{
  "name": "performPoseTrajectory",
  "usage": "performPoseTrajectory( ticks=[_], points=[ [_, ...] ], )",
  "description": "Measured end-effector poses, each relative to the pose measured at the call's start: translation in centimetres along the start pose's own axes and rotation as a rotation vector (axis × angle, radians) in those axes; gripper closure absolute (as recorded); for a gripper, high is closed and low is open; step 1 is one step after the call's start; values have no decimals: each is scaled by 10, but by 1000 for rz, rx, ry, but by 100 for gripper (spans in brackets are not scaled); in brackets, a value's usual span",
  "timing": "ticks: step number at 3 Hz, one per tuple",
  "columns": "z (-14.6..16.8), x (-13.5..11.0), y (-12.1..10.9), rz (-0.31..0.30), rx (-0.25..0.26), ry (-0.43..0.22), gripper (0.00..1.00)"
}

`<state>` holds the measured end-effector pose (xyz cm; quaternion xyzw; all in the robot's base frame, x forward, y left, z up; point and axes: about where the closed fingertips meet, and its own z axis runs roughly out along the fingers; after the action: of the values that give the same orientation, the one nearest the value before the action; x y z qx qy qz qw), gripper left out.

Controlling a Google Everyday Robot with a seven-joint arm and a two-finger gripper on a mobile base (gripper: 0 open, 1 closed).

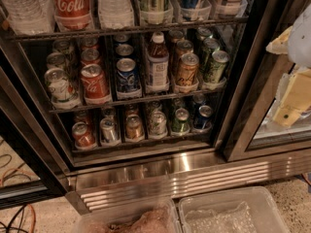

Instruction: Pick water bottle from top shelf of fridge

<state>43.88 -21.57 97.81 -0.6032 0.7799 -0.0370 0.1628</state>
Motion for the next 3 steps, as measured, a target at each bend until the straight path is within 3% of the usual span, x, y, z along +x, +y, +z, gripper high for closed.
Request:
performPoseTrajectory(
  ticks=[2,3],
  points=[
    [-1,-5,0,-17,4,-24,0],
    [2,-16,-6,-52,-14,-98,0]
  ],
)
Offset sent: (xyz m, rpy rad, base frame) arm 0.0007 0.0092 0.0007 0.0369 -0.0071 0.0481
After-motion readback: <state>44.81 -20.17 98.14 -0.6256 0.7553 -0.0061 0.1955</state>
